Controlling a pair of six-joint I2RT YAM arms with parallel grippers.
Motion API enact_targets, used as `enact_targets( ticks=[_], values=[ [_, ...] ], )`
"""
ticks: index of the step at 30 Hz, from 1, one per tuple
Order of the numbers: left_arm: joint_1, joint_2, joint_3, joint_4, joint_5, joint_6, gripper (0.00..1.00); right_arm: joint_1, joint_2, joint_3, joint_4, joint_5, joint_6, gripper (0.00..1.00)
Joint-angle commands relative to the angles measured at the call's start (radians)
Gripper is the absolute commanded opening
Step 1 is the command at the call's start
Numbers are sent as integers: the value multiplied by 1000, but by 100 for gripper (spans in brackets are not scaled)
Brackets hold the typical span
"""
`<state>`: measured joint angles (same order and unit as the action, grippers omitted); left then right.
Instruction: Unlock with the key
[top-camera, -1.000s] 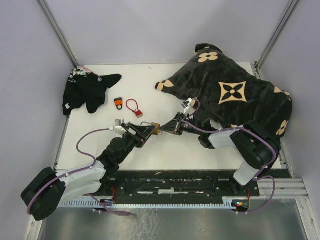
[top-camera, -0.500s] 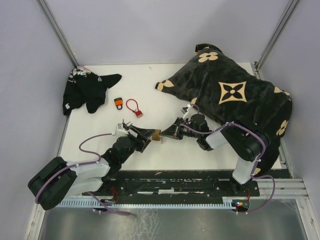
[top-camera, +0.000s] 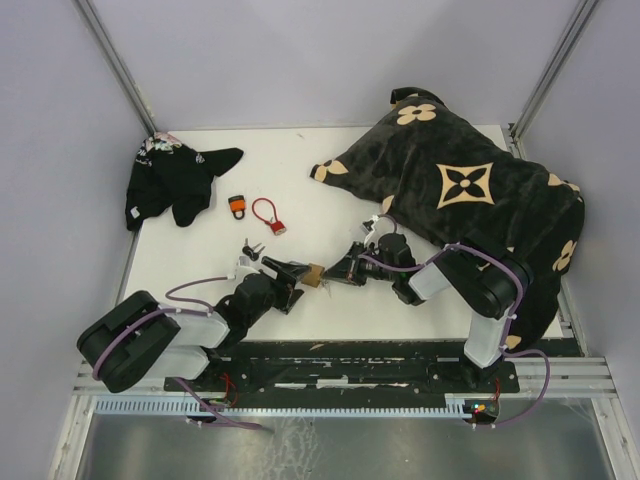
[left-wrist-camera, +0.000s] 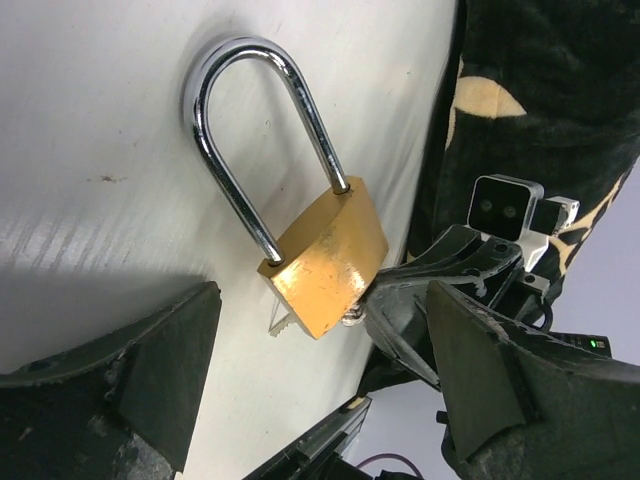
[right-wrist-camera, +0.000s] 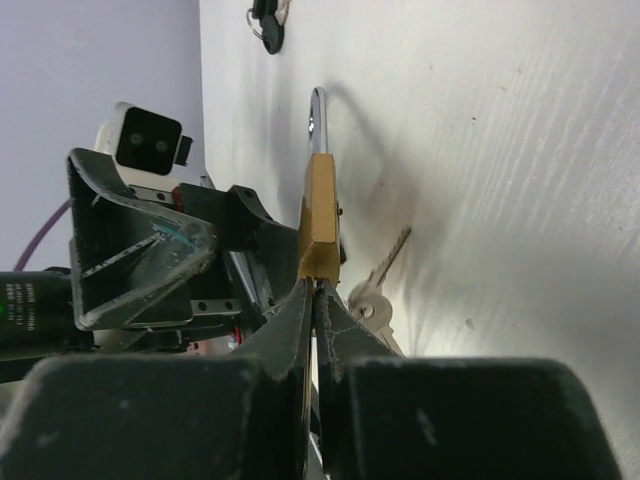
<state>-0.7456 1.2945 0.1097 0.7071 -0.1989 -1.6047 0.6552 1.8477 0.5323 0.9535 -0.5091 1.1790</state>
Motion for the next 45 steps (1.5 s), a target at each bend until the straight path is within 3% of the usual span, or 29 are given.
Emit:
enact_targets(
  ticks=[1,9,15,20,26,33,45],
  values=[
    [0,12,-4,-21,-27,-5,90,11,4,-7,26,8,-78,7],
    [2,-95,-15,-167,-77,62,90,11,-71,27,-238,38,-293,29],
    [25,-179,48,-364,-94,167,90,25,-228,76,-552,98,-555,55],
    [112,-200,61,-415,-7,231,90,116,-329,186,-844,243,-834,73],
    [176,-217,37,-390,90,254,90,184,-312,299,-973,323,-1078,90],
    [241,-256,23,-417,149,270,90,215,-217,377,-988,336,-1256,96],
    [266,-252,39,-408,199,301,90,239,-60,479,-999,345,-1353,91]
  ],
)
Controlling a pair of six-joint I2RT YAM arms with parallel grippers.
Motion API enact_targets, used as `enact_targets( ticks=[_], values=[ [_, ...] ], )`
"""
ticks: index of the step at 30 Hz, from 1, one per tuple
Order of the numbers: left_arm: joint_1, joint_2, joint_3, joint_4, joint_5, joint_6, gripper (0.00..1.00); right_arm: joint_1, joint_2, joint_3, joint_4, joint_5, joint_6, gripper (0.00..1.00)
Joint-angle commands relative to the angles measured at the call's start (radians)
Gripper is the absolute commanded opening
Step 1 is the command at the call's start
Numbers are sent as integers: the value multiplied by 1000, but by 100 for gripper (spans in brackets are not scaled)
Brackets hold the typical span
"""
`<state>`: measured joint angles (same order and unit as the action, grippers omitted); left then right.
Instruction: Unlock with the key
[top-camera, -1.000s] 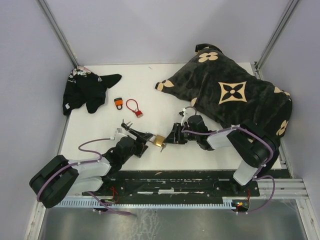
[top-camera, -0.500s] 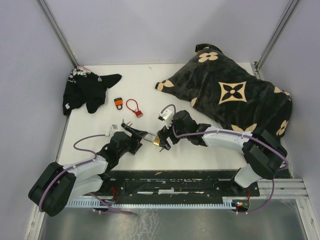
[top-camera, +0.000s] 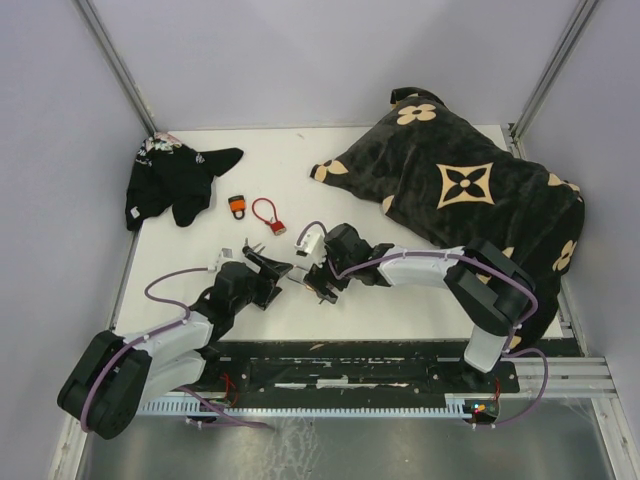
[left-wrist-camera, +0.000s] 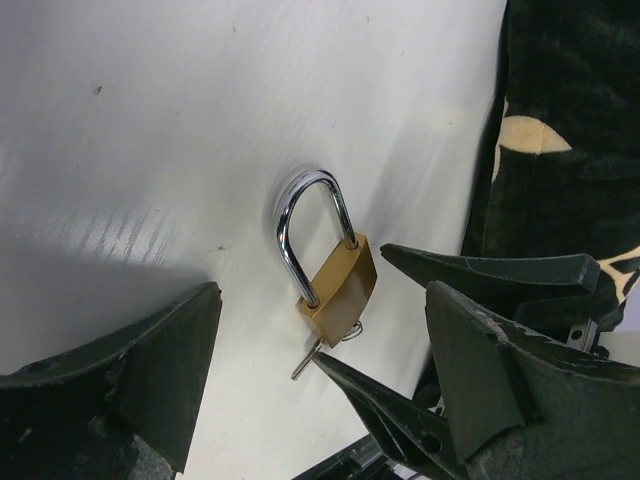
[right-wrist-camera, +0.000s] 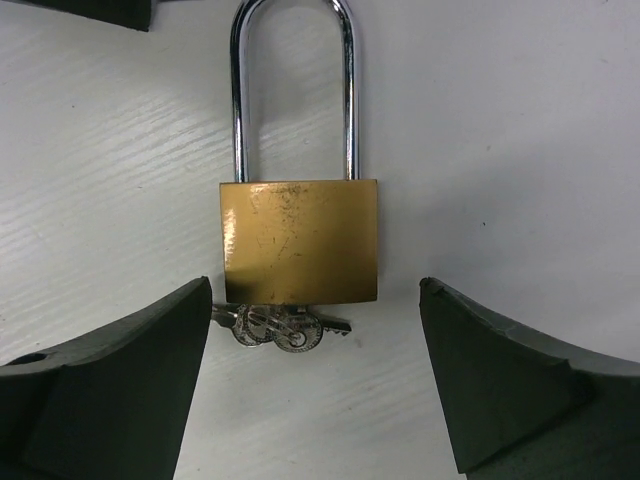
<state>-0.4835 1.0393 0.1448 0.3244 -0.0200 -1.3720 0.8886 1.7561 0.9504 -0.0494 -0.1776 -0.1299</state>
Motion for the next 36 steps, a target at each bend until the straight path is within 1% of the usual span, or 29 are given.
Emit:
enact_targets(
  ticks=[1,6,11,16,19,21,26,29,32,36],
  values=[
    [4,7,6,-23,25,68,89,7,45,70,-4,15,-45,90],
    [3,30,7,5,47,67,89,9,88,90,-22,47,-39,81],
    [4,62,6,58,84,52,89,9,73,81,-17,37,4,64],
    [2,94,-1,135,113,19,88,9,8,26,88,-30,157,50],
    [-1,116,4,170,125,-2,87,9,-18,-2,165,-40,285,40],
    [-9,135,10,184,127,-12,87,9,-27,-16,218,-40,345,37],
    [-32,208,25,226,123,-48,85,9,-13,-36,290,-30,456,31],
    [-40,269,23,290,133,-86,82,8,-3,-60,342,-20,518,29],
    [-53,340,43,322,142,-100,78,9,5,-90,404,-21,571,28],
    [-60,410,50,378,146,-123,71,8,12,-111,451,-38,596,28]
  ],
)
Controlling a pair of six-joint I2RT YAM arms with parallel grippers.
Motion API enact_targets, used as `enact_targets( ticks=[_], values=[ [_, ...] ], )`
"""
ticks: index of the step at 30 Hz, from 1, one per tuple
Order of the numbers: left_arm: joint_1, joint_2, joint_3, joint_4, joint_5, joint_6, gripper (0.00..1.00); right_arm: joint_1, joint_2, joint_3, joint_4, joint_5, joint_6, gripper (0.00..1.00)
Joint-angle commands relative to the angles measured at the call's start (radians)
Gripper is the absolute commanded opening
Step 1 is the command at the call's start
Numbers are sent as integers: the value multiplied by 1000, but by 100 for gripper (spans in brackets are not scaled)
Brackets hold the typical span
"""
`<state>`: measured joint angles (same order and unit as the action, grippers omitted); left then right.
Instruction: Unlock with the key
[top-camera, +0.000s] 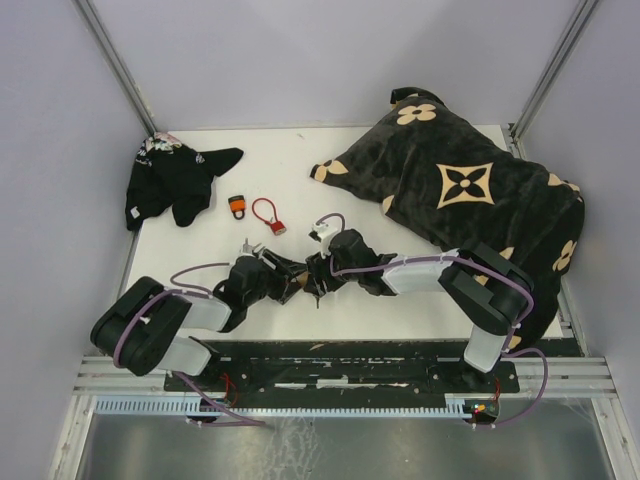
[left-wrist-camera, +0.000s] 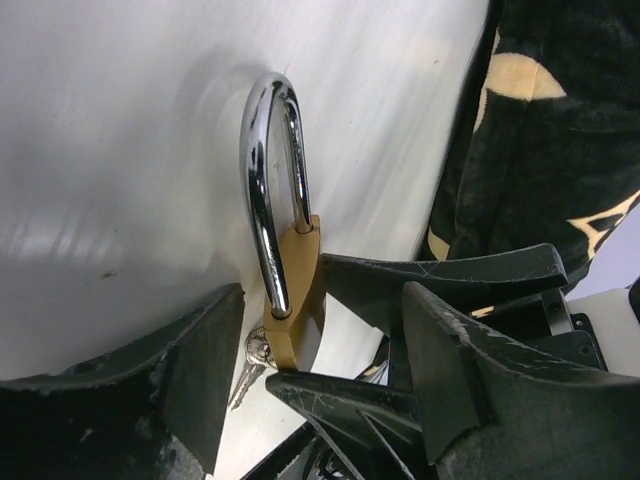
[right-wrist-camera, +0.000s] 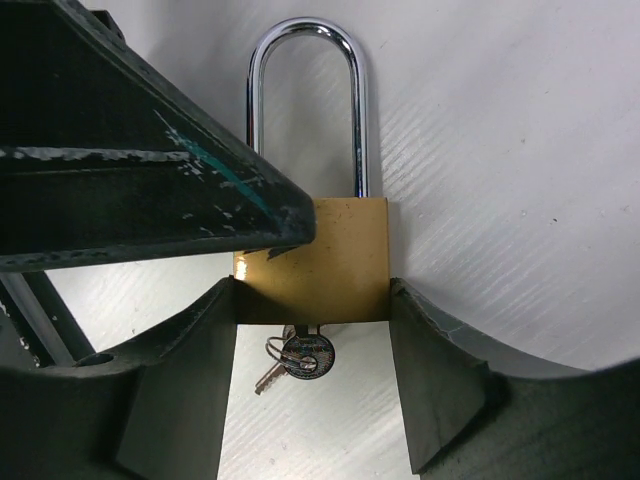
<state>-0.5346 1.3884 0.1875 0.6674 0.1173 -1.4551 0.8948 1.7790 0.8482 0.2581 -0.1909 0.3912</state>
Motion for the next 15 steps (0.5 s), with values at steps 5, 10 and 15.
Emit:
enact_targets(
  ticks=[5,10,15],
  values=[
    [-23,121,35,47,13,-45,63,3,-6,-26,189,-31,83,28],
    [-28,173,32,99,-1,-41,51,2,-5,-43,246,-40,87,29],
    [-27,172,32,162,-3,-2,28,2,-47,-70,269,-37,77,34]
  ],
)
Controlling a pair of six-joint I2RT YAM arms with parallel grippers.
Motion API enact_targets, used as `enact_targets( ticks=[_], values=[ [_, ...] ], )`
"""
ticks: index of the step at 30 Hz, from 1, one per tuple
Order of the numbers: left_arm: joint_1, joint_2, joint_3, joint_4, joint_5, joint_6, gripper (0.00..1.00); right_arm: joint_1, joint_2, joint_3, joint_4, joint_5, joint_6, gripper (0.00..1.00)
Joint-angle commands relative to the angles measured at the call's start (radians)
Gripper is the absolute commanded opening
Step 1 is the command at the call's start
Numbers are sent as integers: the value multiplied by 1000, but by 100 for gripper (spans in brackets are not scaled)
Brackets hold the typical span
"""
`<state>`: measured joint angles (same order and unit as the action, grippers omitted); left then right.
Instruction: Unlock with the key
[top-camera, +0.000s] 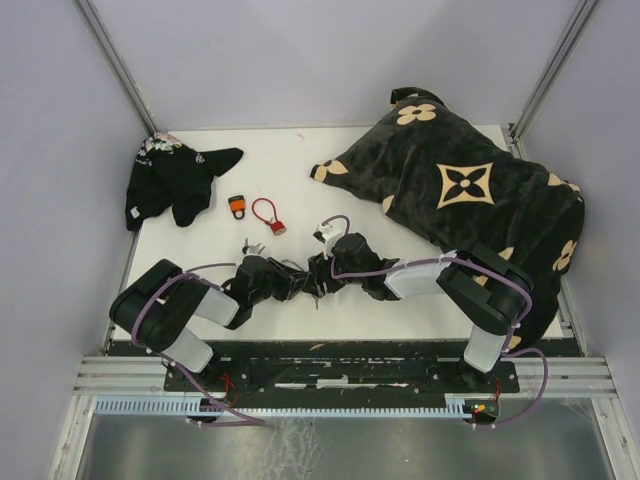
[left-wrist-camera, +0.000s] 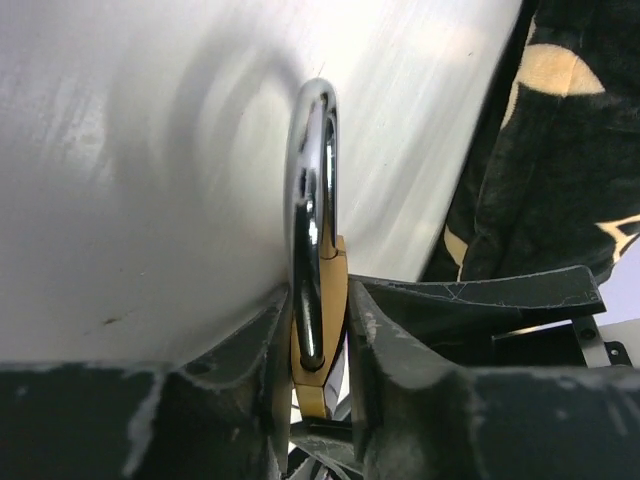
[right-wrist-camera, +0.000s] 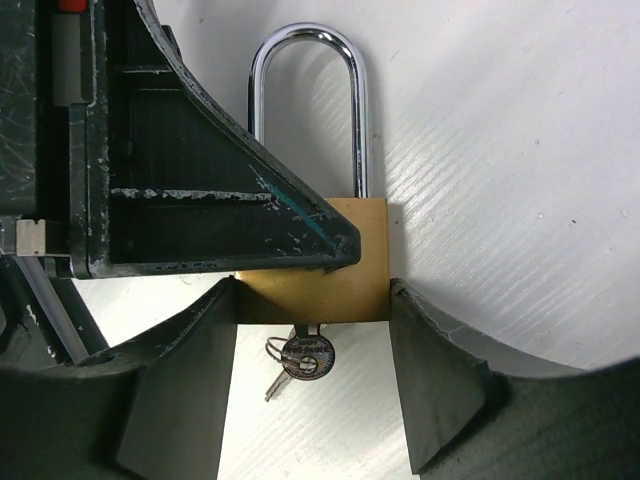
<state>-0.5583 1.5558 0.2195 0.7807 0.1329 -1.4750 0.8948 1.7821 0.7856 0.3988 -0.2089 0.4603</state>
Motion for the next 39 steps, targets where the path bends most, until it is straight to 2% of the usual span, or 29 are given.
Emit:
enact_targets(
  ticks=[1,5,6,10,14,19,23,31,39],
  values=[
    [-3,-12,1,53,-21,34,23,3,-67,-11,127,-17,2,36],
    [-3,-109,22,21,-40,143,11,3,-160,-27,102,0,-44,54],
    [-4,-140,33,2,-47,177,4,2,-191,-30,86,10,-60,58],
    [-2,-279,69,-53,-67,301,3,2,-337,-32,-19,64,-145,75],
    [-2,-363,114,-68,-70,424,3,1,-473,-26,-126,109,-243,79],
    [-3,-397,163,-36,-58,570,3,0,-593,-25,-225,160,-380,80],
    [-2,-405,203,-19,-62,587,3,1,-622,-38,-240,123,-535,79],
    [-2,-419,198,-5,-126,403,3,6,-623,-161,8,88,-805,71],
    [-2,-428,186,-59,-160,232,3,32,-514,-196,223,133,-845,60]
  ],
)
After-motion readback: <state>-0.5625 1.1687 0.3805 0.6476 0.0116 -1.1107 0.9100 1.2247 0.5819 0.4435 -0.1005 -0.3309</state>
